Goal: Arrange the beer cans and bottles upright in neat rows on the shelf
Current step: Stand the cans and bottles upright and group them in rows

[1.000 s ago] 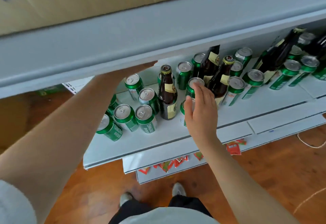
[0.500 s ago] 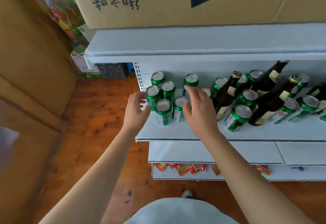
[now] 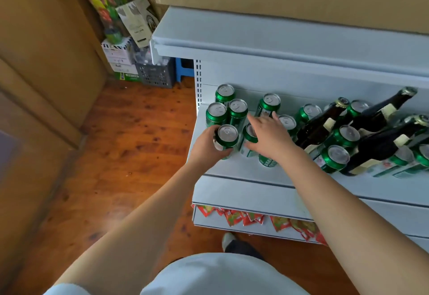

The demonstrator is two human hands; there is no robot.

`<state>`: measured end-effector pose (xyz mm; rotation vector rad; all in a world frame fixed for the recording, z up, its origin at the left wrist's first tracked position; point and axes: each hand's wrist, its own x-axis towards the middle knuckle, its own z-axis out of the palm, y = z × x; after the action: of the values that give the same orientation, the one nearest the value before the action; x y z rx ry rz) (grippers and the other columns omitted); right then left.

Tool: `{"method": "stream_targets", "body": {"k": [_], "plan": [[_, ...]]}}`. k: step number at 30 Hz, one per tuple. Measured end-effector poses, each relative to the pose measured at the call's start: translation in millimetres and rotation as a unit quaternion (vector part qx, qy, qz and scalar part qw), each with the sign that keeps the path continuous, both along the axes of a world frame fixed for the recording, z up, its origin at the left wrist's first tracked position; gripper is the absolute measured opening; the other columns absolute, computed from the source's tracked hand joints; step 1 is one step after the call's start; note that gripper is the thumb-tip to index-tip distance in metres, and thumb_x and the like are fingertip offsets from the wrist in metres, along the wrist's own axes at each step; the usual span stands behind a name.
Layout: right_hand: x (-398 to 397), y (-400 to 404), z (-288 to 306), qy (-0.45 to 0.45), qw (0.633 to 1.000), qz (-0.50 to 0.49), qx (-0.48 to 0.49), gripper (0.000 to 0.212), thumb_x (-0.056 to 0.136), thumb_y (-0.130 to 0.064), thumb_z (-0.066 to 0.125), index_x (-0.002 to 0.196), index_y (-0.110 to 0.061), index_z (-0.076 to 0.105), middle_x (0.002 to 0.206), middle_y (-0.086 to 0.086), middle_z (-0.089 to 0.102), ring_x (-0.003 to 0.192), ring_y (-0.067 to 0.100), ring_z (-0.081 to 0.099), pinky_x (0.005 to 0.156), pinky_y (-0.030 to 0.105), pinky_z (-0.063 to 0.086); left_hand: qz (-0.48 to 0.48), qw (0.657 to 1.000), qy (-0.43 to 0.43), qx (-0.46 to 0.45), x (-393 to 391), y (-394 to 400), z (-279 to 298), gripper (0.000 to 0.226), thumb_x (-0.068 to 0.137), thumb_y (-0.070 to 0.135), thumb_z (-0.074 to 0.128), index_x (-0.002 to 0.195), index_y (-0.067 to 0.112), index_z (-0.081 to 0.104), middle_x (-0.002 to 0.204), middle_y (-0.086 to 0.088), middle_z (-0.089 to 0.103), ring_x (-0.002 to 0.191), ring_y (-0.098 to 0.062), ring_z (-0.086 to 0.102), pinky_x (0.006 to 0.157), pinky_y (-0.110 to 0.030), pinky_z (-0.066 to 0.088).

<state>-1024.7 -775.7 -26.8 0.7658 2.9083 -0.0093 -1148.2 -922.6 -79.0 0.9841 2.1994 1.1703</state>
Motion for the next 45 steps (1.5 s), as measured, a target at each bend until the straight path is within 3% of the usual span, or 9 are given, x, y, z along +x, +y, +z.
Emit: {"method": "stream_targets", "body": {"k": [4,7,14,20,23,26,34,40,45], "plan": [[-5.7,13.5,2.1,-0.013,1.0,0.022,-0.018,0.066,0.076,-0.058,0.069,0.125,-0.016,0.052,0.119,0.006,0.059,0.118,0.027,0.05,0.115,0.042,0.026,0.032,0.999,-0.038,0.006,-18.1,-25.6,3.3,0.066,0.073,0.022,0.086,0.128,0.023,0.051,0.122,0.009,0.059,0.111,-0.009,0.054,0.096,-0.027,0.05],[-8.8,10.5,9.0,0.006,0.999,0.028,-0.046,0.072,0.068,-0.06,0.075,0.123,-0.021,0.052,0.113,0.003,0.059,0.105,0.025,0.053,0.087,0.037,0.048,0.033,0.999,-0.01,-0.014,-25.8,-38.7,1.0,0.067,0.072,0.023,0.086,0.13,0.023,0.05,0.123,0.009,0.059,0.112,-0.01,0.055,0.096,-0.025,0.048],[-13.9,-17.2,3.1,0.003,0.996,0.069,-0.048,0.066,0.071,-0.061,0.071,0.119,-0.021,0.051,0.107,0.0,0.058,0.091,0.022,0.058,0.065,0.031,0.044,-0.037,0.997,-0.036,-0.051,-24.2,-31.7,2.6,0.071,0.076,0.019,0.083,0.136,0.022,0.045,0.132,0.003,0.056,0.121,-0.014,0.053,0.1,-0.026,0.047],[-21.4,5.9,33.0,-0.005,0.99,0.021,-0.143,0.079,0.08,-0.05,0.072,0.143,-0.014,0.041,0.135,0.009,0.049,0.118,0.028,0.052,0.097,0.039,0.045,0.023,0.999,-0.045,-0.01,-45.2,-23.4,50.0,0.073,0.088,0.007,0.066,0.149,0.017,0.028,0.144,-0.003,0.046,0.13,-0.016,0.046,0.106,-0.031,0.043],[-42.1,32.7,46.7,0.118,0.986,-0.04,-0.109,0.062,0.087,-0.04,0.068,0.137,-0.011,0.047,0.134,0.014,0.051,0.118,0.03,0.053,0.097,0.041,0.044,0.072,0.995,0.062,-0.029,-65.1,4.8,65.6,0.056,0.09,0.027,0.068,0.138,0.015,0.043,0.131,-0.002,0.054,0.114,-0.016,0.056,0.092,-0.025,0.049],[-69.7,35.8,32.8,0.063,0.986,-0.043,-0.148,0.079,0.081,-0.045,0.073,0.143,-0.009,0.039,0.142,0.016,0.044,0.125,0.032,0.048,0.1,0.039,0.041,0.003,0.99,0.081,-0.112,-73.1,39.0,57.9,0.073,0.081,0.046,0.074,0.14,0.017,0.043,0.134,-0.004,0.054,0.113,-0.017,0.056,0.086,-0.025,0.047],[-57.2,45.8,5.5,0.101,0.977,-0.077,-0.169,0.069,0.07,-0.038,0.084,0.126,-0.013,0.051,0.12,0.011,0.059,0.102,0.027,0.059,0.085,0.038,0.051,-0.067,0.972,0.129,-0.187,-70.5,62.1,49.4,0.07,0.073,0.031,0.084,0.132,0.016,0.051,0.12,-0.003,0.064,0.091,-0.015,0.054,0.075,-0.024,0.043],[-37.7,46.5,23.1,0.082,0.972,-0.046,-0.214,0.068,0.087,-0.049,0.065,0.141,-0.013,0.044,0.14,0.014,0.05,0.124,0.029,0.051,0.099,0.035,0.041,-0.136,0.953,0.121,-0.24,-76.6,69.4,57.8,0.074,0.078,0.038,0.079,0.141,0.017,0.046,0.135,-0.005,0.057,0.116,-0.023,0.057,0.092,-0.027,0.043],[-30.1,88.0,48.5,0.181,0.951,-0.238,-0.082,0.034,0.1,-0.017,0.044,0.107,0.011,0.062,0.11,0.027,0.065,0.101,0.039,0.062,0.085,0.042,0.05,0.037,0.974,0.161,-0.157,-89.6,106.4,73.0,0.043,0.088,0.039,0.064,0.121,0.012,0.059,0.112,-0.005,0.065,0.096,-0.022,0.063,0.084,-0.036,0.056]]}}
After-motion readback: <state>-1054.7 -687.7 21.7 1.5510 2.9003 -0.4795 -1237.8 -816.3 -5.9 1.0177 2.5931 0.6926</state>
